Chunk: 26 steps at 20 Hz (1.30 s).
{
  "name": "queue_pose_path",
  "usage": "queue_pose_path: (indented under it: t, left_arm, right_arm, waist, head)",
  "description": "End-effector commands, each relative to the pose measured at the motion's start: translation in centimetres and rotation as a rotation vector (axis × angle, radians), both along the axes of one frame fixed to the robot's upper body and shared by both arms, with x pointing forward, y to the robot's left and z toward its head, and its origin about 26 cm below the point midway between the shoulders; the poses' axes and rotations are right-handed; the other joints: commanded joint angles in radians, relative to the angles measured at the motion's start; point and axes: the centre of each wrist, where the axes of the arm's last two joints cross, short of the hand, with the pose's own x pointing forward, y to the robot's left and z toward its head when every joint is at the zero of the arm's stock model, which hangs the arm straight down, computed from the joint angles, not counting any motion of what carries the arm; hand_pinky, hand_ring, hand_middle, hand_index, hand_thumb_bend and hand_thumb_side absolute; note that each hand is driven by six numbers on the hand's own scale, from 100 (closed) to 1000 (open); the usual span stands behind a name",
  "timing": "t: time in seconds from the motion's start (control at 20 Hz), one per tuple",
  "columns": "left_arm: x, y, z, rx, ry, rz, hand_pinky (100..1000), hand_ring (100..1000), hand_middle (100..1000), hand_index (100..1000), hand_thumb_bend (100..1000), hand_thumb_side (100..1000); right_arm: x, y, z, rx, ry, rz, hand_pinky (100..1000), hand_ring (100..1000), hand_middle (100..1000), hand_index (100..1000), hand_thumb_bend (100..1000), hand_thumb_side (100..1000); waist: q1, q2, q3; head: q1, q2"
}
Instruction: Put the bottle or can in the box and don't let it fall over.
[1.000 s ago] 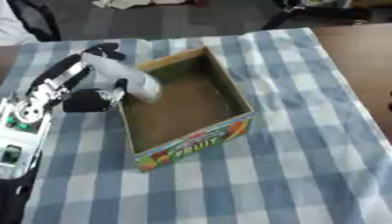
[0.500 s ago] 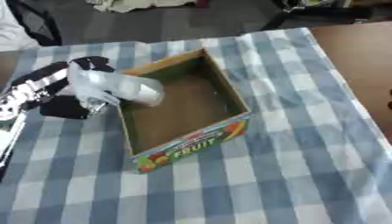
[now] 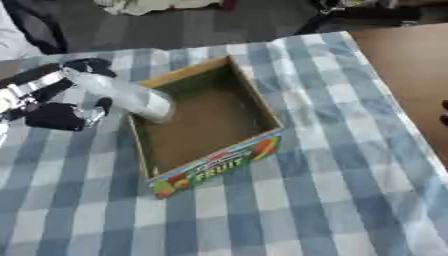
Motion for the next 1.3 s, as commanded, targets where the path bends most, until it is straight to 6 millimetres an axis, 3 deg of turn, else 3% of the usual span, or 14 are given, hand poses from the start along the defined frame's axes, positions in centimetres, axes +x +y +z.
queue_pose_path:
  t: [0.05, 0.25, 0.7, 1.3]
  left_arm:
    - [-0.2, 1.0, 2.3, 0.060, -0.042, 0.001, 1000, 1000, 1000, 893, 100, 274]
    - [0.4, 1.0, 3.1, 0.193, -0.055, -0.001, 1000, 1000, 1000, 897, 100, 302]
    - [2.5, 1.2, 2.5, 0.327, -0.033, -0.023, 1000, 1000, 1000, 904, 140, 333]
    - [3.9, -1.0, 6.0, 0.384, -0.112, -0.140, 1000, 1000, 1000, 960, 221, 306]
  right_arm:
    - [-0.2, -0.2, 1.1, -0.035, -0.021, 0.006, 945, 921, 1000, 898, 100, 582]
    - [-0.2, -0.2, 1.1, -0.037, -0.017, 0.009, 946, 920, 1000, 898, 100, 584]
    - [-0.2, -0.2, 1.0, -0.037, -0.013, 0.007, 946, 921, 1000, 898, 100, 585]
    - [-0.1, -0.1, 1.2, -0.039, -0.005, 0.016, 947, 920, 1000, 899, 100, 587]
  waist:
    - [-0.002, -0.029, -0.002]
    - [0.003, -0.031, -0.006]
    - [0.008, -0.030, -0.017]
    - [0.019, -0.033, -0.026]
  head:
    - [0.000, 0.002]
    - [0.003, 0.004]
    - [0.000, 0.008]
    - [-0.001, 0.013]
